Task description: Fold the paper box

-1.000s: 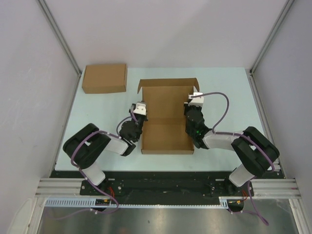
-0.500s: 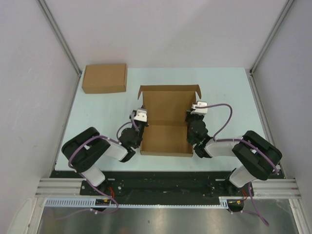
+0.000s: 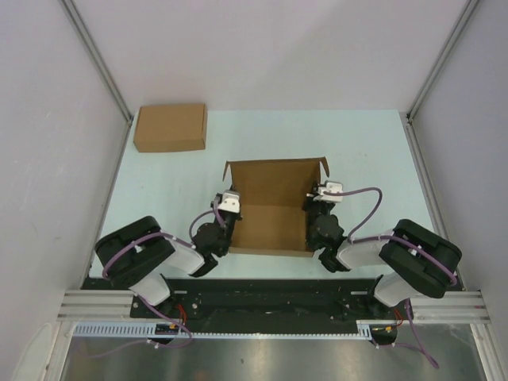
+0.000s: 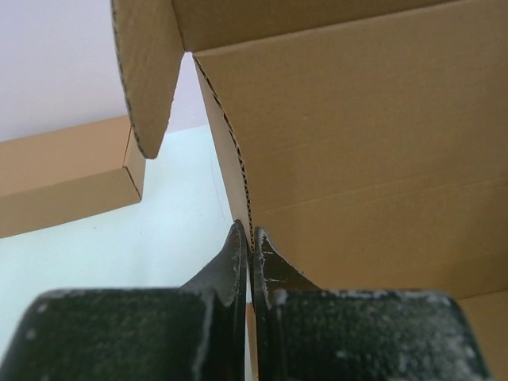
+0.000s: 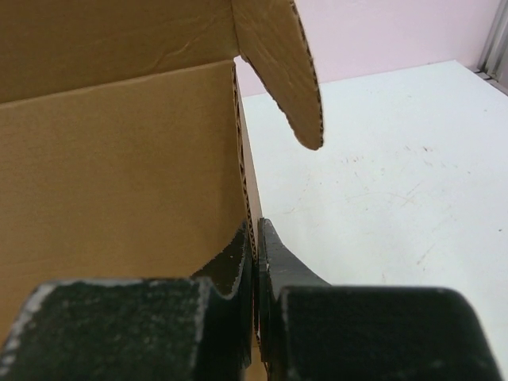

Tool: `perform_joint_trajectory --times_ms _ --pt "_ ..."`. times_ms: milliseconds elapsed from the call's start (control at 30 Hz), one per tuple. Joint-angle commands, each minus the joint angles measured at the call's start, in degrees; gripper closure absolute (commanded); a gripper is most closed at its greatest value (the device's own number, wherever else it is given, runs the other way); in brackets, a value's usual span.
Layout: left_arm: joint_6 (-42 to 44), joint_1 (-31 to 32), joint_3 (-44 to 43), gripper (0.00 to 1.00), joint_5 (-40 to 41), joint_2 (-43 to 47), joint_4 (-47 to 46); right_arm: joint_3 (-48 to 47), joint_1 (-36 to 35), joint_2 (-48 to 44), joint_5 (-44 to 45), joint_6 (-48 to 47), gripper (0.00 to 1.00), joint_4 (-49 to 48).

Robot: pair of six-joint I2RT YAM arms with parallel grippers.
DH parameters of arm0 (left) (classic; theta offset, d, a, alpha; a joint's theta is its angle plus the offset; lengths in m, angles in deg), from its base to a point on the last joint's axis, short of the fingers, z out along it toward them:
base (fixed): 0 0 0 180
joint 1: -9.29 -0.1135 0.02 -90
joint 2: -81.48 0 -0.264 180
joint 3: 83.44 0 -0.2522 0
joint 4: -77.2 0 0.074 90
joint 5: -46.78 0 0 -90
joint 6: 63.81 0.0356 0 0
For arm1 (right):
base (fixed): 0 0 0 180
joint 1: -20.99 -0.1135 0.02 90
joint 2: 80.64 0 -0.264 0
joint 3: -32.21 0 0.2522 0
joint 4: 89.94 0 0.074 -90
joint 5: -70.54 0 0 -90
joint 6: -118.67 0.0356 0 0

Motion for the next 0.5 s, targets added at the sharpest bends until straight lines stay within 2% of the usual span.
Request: perform_joint_trajectory --times_ms 0,133,367,467 --pt "-4.0 6.5 3.2 1.0 -8.4 -3.6 -12.0 3.0 -4.9 3.2 -3.9 2.8 1.0 3.2" --pt "-4.1 8.1 4.1 1.0 -7.0 -4.0 -12.0 3.1 -6.6 1.7 -2.5 3.3 1.0 7.9" --pt "-6.0 10.5 8.1 0.98 -3.3 -2.8 -12.0 3.6 -9.2 -3.0 0.5 9.6 1.0 19.3" --pt "-6.4 11.1 8.9 0.95 -2.3 -2.1 -12.0 3.6 -9.5 -4.5 0.5 11.2 0.96 22.6"
